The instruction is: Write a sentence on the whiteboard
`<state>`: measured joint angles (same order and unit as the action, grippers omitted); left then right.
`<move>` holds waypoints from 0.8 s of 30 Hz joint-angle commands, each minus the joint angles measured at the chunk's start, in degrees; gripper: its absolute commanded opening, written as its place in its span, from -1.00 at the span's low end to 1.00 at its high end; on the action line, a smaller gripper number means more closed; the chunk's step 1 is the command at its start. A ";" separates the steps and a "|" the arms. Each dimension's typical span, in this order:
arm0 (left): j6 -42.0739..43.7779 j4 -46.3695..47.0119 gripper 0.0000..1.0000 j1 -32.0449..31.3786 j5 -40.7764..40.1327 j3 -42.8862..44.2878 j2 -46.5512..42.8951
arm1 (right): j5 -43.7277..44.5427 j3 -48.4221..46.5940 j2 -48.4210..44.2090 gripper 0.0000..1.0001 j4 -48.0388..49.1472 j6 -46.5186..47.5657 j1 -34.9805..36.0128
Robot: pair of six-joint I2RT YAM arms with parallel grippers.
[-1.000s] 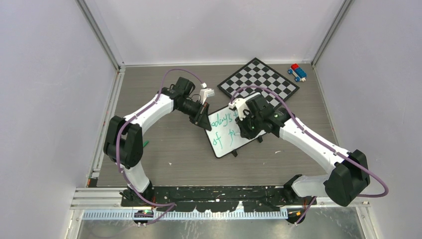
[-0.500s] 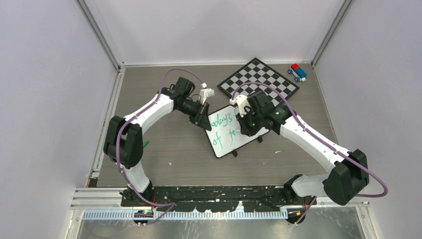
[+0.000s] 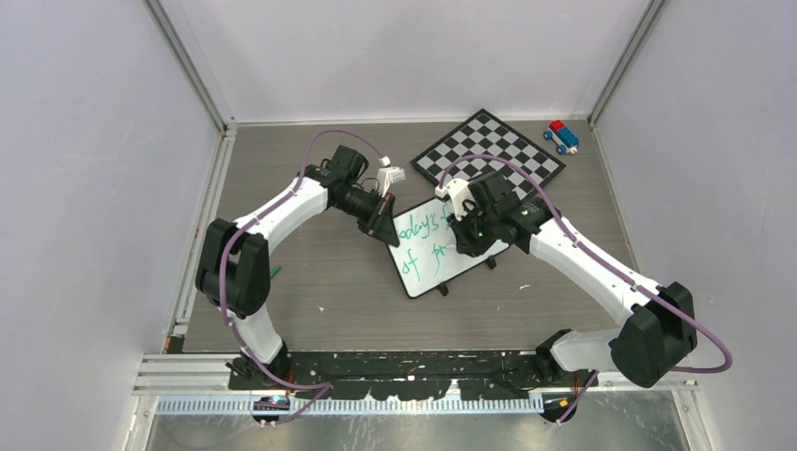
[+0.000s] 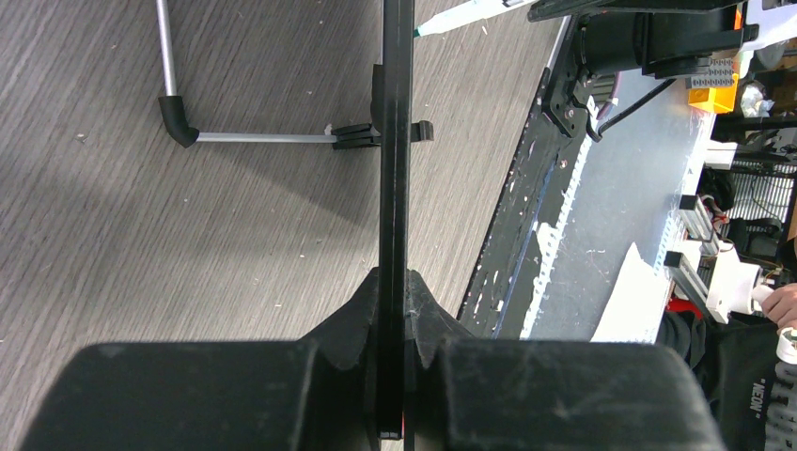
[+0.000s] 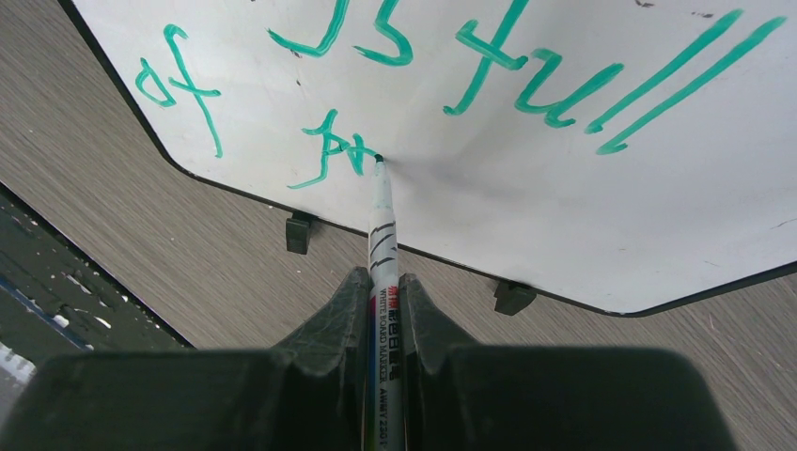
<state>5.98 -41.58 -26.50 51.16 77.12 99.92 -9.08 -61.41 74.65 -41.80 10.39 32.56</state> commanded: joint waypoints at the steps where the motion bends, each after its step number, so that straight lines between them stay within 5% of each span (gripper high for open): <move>1: 0.22 0.01 -1.00 -0.02 -3.08 0.30 -0.23 | 0.45 -2.09 -0.76 -0.99 2.12 0.59 -0.47; 24: 0.35 0.06 -1.00 0.00 -2.93 0.31 -0.15 | -8.95 -1.57 -3.11 -0.99 -0.66 -1.16 -4.05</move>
<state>6.02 -41.58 -26.50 51.16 77.12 99.92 -15.75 -61.52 73.10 -42.54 10.04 29.04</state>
